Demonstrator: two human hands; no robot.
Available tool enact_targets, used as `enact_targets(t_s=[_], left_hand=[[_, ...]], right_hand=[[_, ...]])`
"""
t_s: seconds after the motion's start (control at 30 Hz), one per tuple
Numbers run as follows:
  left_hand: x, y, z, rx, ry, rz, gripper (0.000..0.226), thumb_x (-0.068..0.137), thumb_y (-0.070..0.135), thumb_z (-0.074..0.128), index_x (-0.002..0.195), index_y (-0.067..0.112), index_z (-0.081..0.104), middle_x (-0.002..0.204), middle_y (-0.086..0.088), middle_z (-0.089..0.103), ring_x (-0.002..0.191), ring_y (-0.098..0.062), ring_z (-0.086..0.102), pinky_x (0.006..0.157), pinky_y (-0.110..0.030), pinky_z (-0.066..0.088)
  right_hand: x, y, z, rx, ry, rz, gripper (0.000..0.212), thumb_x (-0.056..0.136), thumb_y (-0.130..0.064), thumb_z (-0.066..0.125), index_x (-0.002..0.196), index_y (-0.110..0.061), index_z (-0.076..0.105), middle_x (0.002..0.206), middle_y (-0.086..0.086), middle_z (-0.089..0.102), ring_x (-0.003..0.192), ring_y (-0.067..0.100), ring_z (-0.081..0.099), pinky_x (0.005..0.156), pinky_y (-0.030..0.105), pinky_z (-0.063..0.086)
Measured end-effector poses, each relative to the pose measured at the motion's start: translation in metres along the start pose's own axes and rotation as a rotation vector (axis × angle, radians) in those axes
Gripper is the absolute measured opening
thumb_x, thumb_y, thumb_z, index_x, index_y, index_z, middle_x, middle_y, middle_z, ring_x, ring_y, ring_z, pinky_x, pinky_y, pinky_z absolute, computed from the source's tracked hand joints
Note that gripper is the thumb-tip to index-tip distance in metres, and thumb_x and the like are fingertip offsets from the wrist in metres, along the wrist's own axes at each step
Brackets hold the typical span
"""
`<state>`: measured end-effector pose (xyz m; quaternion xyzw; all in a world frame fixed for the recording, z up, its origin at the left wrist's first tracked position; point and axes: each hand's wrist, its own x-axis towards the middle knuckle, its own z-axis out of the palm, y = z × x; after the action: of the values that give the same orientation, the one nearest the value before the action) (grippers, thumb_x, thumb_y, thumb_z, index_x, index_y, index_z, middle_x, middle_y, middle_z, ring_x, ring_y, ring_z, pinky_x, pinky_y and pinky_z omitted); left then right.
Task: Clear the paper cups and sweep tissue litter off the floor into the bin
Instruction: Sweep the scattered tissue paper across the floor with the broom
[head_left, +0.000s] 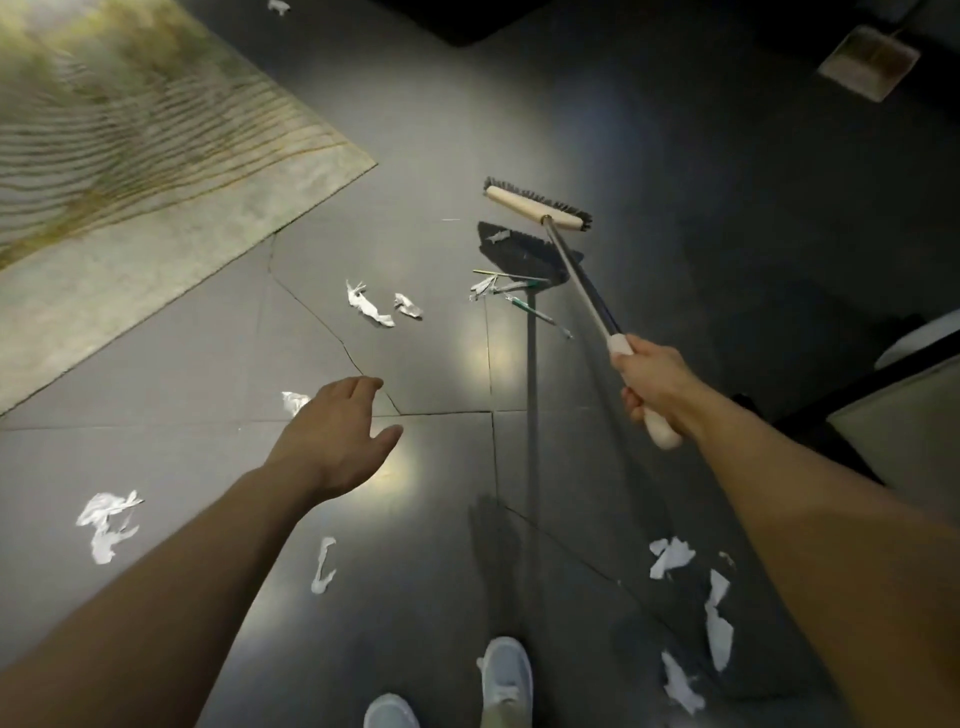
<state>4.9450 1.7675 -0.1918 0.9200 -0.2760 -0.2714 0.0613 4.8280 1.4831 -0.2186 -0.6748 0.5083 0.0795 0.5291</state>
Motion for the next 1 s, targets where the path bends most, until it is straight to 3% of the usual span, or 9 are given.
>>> enact_targets(t_s=[0.17, 0.33, 0.5, 0.73, 1.0], left_hand=[[0.017, -0.006, 0.008, 0.000, 0.020, -0.028, 0.060, 0.096, 0.039, 0.047, 0.147, 0.015, 0.026, 0.152, -0.001, 0.030, 0.140, -0.018, 0.025, 0.111, -0.030, 0.025], [0.034, -0.018, 0.021, 0.010, 0.020, -0.058, 0.060, 0.096, 0.040, 0.046, 0.147, 0.016, 0.025, 0.152, 0.000, 0.030, 0.139, -0.016, 0.025, 0.110, -0.028, 0.025], [0.033, -0.028, 0.033, 0.022, -0.030, -0.060, 0.060, 0.096, 0.039, 0.047, 0.147, 0.017, 0.025, 0.152, 0.000, 0.029, 0.140, -0.016, 0.024, 0.111, -0.028, 0.023], [-0.003, -0.027, 0.029, 0.030, -0.028, -0.051, 0.060, 0.096, 0.038, 0.046, 0.147, 0.015, 0.025, 0.153, -0.001, 0.029, 0.141, -0.017, 0.022, 0.111, -0.029, 0.023], [-0.105, -0.023, 0.044, 0.031, 0.007, 0.089, 0.061, 0.095, 0.040, 0.048, 0.146, 0.014, 0.026, 0.152, -0.005, 0.031, 0.138, -0.022, 0.028, 0.110, -0.033, 0.027]], right_hand=[[0.063, -0.017, -0.007, 0.072, 0.047, 0.051, 0.029, 0.101, -0.018, 0.038, 0.126, -0.022, 0.053, 0.070, 0.006, 0.046, 0.053, 0.012, 0.039, 0.032, 0.016, 0.036], [0.113, -0.030, 0.016, 0.179, 0.021, 0.132, 0.033, 0.101, -0.013, 0.037, 0.132, -0.016, 0.047, 0.072, 0.005, 0.042, 0.053, 0.009, 0.034, 0.032, 0.011, 0.033], [0.114, -0.006, 0.036, -0.258, -0.118, 0.093, 0.041, 0.100, -0.012, 0.028, 0.140, -0.003, 0.032, 0.070, 0.013, 0.046, 0.056, 0.019, 0.042, 0.051, 0.031, 0.040], [0.044, 0.030, 0.021, -0.471, -0.153, 0.108, 0.055, 0.098, -0.012, 0.028, 0.150, -0.024, 0.015, 0.080, 0.015, 0.045, 0.056, 0.019, 0.042, 0.043, 0.028, 0.038], [-0.118, 0.109, 0.047, -0.408, -0.199, 0.160, 0.042, 0.102, -0.027, 0.024, 0.144, -0.025, 0.023, 0.068, 0.011, 0.044, 0.048, 0.017, 0.040, 0.039, 0.018, 0.036]])
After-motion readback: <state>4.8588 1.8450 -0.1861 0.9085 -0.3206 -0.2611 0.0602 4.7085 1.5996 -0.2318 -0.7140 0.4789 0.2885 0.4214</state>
